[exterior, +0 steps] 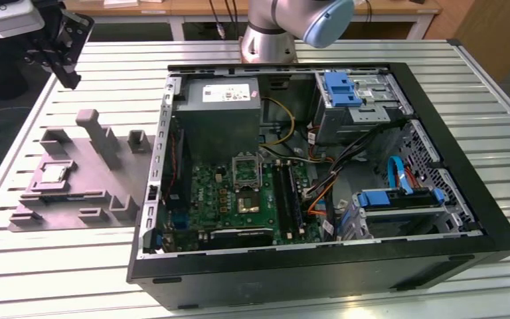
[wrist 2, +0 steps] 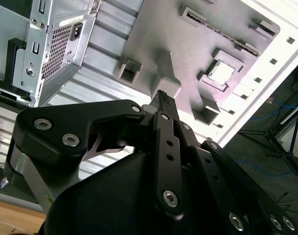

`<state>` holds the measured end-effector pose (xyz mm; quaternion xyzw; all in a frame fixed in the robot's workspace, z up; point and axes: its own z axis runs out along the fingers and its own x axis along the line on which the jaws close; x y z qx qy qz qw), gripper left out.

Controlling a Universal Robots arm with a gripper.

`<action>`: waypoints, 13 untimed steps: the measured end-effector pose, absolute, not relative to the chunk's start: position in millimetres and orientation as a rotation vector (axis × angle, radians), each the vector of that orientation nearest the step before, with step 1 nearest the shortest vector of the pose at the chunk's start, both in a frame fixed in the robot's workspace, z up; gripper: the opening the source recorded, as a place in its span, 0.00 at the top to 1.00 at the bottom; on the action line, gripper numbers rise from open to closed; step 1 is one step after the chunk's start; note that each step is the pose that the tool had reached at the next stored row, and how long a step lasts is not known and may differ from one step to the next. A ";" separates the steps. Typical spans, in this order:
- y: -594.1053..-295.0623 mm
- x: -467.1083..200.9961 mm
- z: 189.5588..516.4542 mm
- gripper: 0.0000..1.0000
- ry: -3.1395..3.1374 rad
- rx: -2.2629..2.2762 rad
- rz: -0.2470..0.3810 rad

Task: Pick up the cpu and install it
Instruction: 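Reach for the cpu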

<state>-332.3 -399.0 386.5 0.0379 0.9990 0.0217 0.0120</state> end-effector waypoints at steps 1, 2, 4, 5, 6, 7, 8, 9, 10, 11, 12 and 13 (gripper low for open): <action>-398.9 -332.9 386.6 0.89 3.115 0.118 0.068; -398.9 -338.2 386.6 0.89 3.115 0.118 0.067; -398.9 -339.2 386.5 0.89 3.115 0.118 0.068; -398.9 -339.7 386.6 0.89 3.115 0.118 0.068; -398.9 -340.3 386.6 0.89 3.115 0.118 0.068; -398.9 -346.8 386.5 0.89 3.115 0.118 0.068; -398.9 -348.2 386.6 0.89 3.115 0.118 0.068; -398.9 -348.7 386.5 0.89 3.115 0.118 0.068; -398.9 -349.3 386.5 0.89 3.115 0.118 0.068; -398.9 -349.8 386.5 0.89 3.115 0.118 0.068; -398.9 -350.3 386.5 0.89 3.115 0.118 0.068; -398.9 -350.6 386.5 0.89 3.115 0.118 0.068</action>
